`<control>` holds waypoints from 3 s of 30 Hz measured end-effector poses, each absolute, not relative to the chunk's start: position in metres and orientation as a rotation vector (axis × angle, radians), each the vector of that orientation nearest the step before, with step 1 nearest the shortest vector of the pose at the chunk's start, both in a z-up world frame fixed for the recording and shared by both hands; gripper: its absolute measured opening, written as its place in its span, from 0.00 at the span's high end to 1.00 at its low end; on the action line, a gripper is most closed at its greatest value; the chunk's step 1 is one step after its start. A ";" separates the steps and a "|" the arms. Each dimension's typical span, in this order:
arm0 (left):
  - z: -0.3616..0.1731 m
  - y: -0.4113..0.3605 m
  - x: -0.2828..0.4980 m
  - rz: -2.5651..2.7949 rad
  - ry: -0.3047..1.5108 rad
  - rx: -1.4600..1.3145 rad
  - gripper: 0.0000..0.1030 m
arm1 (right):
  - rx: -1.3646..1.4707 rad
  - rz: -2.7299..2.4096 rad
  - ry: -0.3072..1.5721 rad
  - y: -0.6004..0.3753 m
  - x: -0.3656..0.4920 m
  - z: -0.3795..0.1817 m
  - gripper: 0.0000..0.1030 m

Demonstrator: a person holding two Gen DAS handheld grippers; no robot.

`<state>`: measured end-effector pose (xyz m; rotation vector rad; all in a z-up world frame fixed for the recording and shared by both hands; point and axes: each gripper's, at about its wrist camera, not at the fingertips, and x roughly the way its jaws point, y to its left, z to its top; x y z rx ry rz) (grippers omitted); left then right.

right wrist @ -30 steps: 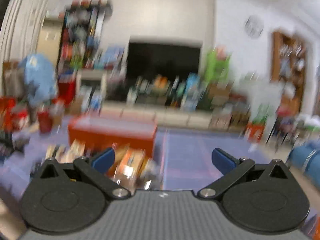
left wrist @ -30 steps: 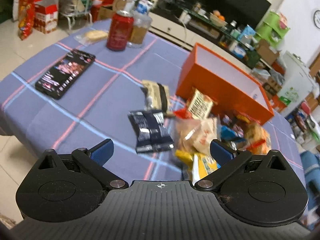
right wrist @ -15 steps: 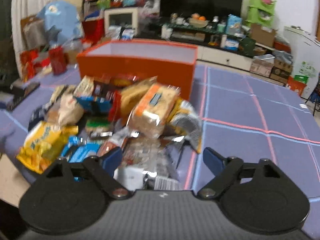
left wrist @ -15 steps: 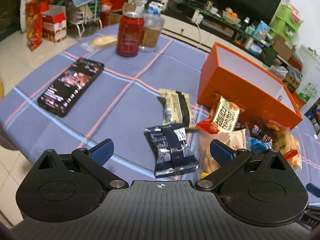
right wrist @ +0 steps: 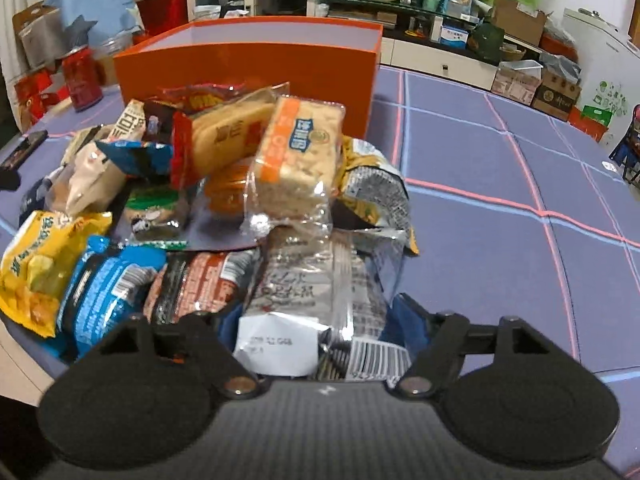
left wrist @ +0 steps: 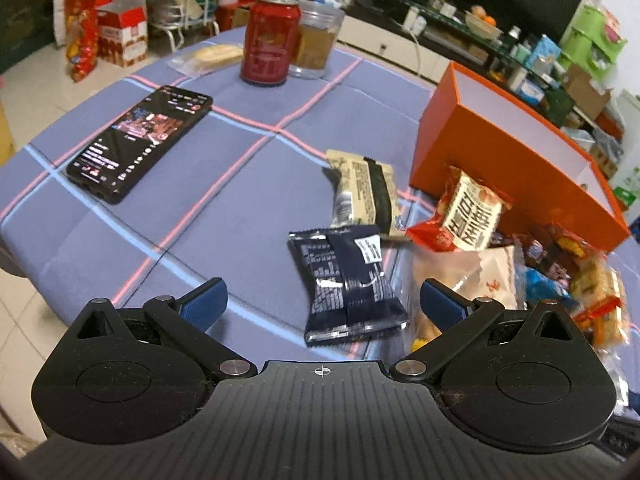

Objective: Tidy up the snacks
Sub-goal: 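Grasp the navy snack packet with the left tool while the right tool grasps a silver packet, then carry both held packets over the orange box with both tools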

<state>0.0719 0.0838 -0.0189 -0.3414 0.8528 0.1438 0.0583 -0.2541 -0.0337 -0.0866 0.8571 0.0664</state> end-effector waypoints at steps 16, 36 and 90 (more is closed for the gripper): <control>-0.047 0.078 0.096 0.270 0.895 -0.260 0.15 | -0.036 0.053 0.877 -0.256 0.062 -0.040 0.23; -0.054 0.068 0.109 0.273 0.898 -0.139 0.15 | -0.041 0.050 0.893 -0.251 0.068 -0.039 0.28; 0.013 0.038 0.067 0.046 0.667 0.008 0.80 | -0.219 0.075 0.558 -0.234 0.010 0.016 0.40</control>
